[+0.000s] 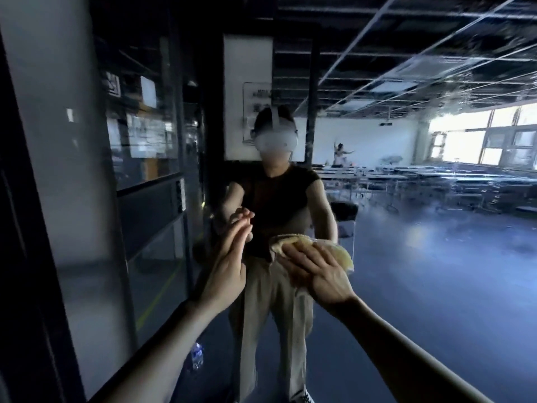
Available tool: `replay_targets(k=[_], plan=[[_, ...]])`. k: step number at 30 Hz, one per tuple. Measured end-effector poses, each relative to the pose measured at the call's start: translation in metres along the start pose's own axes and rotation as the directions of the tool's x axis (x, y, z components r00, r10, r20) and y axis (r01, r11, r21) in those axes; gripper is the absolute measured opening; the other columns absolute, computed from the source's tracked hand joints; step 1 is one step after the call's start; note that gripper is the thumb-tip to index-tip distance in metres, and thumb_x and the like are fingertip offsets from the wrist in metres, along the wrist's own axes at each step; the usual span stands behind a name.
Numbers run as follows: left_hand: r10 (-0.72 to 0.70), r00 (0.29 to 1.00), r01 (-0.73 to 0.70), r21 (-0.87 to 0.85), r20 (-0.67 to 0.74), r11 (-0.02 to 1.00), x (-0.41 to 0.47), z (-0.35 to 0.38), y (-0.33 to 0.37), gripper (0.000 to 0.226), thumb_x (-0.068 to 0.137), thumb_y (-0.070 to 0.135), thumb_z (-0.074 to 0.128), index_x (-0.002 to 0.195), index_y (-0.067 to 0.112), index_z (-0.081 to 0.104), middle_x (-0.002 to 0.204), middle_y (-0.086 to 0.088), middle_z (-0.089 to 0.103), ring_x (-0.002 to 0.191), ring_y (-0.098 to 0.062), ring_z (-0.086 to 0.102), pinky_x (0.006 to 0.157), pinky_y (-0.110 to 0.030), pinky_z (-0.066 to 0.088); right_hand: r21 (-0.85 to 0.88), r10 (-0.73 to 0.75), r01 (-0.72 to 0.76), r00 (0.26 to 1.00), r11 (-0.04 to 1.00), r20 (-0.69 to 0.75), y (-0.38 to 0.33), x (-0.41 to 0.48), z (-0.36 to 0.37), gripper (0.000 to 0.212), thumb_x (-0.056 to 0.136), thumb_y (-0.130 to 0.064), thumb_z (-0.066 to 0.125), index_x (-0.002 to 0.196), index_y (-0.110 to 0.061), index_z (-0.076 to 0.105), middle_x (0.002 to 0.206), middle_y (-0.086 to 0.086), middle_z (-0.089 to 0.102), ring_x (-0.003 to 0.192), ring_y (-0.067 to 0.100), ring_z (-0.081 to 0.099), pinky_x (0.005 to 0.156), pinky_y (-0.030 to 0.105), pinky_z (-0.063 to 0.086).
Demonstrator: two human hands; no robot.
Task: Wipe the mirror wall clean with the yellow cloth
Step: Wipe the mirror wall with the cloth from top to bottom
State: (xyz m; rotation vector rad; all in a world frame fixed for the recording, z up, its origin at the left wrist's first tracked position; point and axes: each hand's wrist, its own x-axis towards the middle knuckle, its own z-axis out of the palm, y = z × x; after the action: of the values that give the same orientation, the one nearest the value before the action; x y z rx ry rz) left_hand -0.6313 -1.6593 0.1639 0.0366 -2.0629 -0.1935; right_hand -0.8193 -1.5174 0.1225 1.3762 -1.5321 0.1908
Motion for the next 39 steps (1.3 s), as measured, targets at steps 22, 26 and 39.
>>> replay_targets(k=[22,26,39], plan=[[0.115,0.988,-0.108,-0.073,0.105,0.991,0.036,0.088,0.057,0.077,0.073,-0.016,0.042,0.145,0.008,0.03,0.155,0.006,0.016,0.144,-0.02,0.014,0.108,-0.046,0.035,0.172,0.354,-0.35,0.935,0.921,0.003,0.041,-0.091,-0.009,0.076,0.082,-0.025,0.055,0.149,-0.034,0.02,0.158,-0.01,0.011,0.139,0.022,0.025,0.118,0.033,0.001],[0.172,0.976,-0.173,-0.002,0.132,0.985,0.048,0.099,0.07,0.078,0.073,-0.017,0.044,0.145,0.008,0.031,0.155,0.001,0.019,0.144,-0.018,0.014,0.113,-0.041,0.027,0.235,0.476,-0.439,0.87,0.867,-0.13,0.083,-0.056,-0.031,0.066,0.081,-0.029,0.063,0.142,-0.023,0.038,0.149,0.006,0.036,0.137,0.025,0.027,0.116,0.032,0.01],[0.218,0.973,-0.22,0.029,0.079,0.975,0.107,0.134,0.128,0.064,0.08,0.007,0.023,0.142,0.005,0.035,0.152,-0.005,0.029,0.142,-0.018,0.021,0.111,-0.045,0.031,0.241,0.524,-0.48,0.833,0.843,-0.175,0.159,-0.076,-0.052,0.088,0.076,-0.023,0.077,0.148,-0.032,0.026,0.157,-0.008,0.016,0.145,0.017,0.013,0.118,0.038,0.013]])
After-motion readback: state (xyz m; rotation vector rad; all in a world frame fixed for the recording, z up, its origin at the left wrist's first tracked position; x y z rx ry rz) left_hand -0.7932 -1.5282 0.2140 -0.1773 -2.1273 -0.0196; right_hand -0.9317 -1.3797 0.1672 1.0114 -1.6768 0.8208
